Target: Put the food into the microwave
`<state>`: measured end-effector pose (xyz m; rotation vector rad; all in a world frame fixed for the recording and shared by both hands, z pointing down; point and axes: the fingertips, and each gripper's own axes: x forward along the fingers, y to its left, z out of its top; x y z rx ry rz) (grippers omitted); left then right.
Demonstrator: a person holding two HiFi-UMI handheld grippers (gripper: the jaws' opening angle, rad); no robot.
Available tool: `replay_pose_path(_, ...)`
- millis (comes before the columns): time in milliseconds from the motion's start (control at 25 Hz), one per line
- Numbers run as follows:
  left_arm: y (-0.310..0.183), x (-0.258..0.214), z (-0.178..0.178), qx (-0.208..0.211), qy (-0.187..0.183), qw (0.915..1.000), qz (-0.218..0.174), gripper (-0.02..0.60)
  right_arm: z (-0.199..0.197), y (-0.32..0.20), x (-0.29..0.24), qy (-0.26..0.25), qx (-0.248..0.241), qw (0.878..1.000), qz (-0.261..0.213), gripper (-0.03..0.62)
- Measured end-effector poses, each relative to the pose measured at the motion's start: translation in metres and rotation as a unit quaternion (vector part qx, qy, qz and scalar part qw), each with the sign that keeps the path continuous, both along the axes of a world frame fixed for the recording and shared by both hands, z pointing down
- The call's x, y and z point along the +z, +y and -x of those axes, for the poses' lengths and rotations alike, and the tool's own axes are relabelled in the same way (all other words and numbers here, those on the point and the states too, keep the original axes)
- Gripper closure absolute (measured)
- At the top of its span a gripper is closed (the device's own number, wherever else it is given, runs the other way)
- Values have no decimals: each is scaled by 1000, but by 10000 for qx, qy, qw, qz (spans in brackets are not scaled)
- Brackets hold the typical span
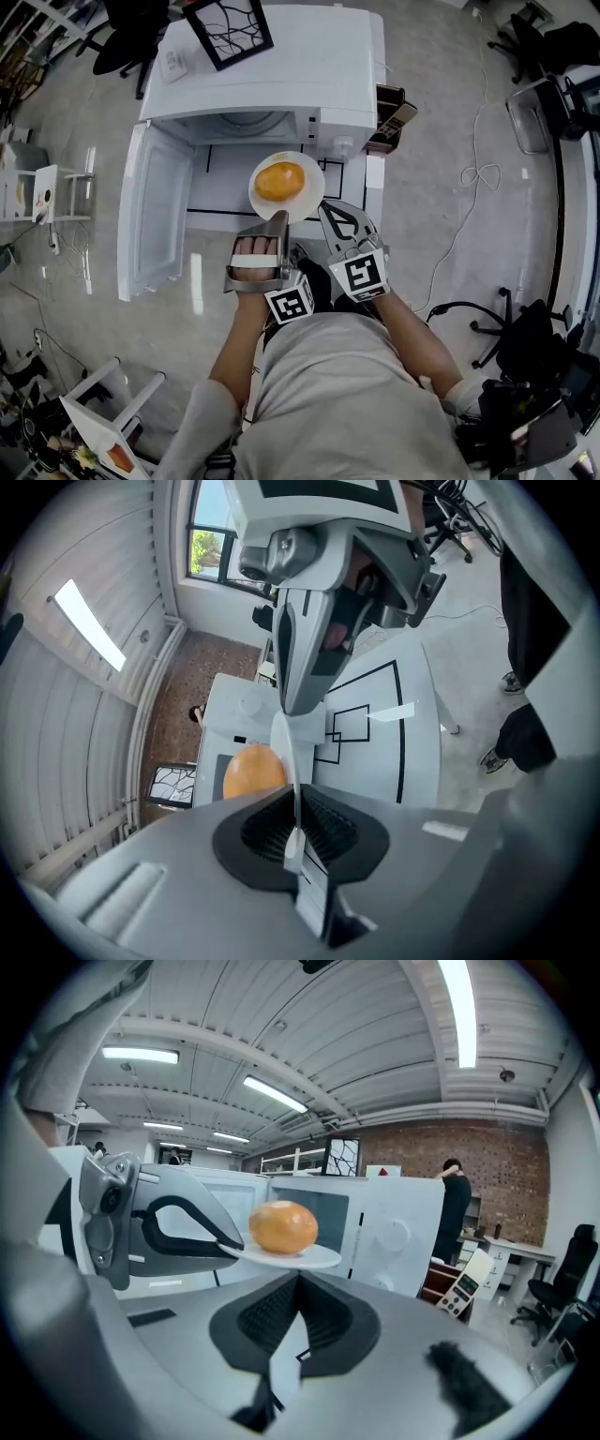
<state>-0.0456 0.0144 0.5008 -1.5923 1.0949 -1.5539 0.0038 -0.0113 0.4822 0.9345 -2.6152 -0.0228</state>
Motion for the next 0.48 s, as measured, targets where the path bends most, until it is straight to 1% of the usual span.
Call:
replay_pose_path(240, -17, 7, 24, 284, 47, 9996, 21, 560, 18, -14, 6, 208, 229, 9995, -27, 583)
replay_pose_path(480, -34, 14, 50, 321, -96, 9994, -40, 558, 31, -22, 9, 272, 317, 9991, 16, 583)
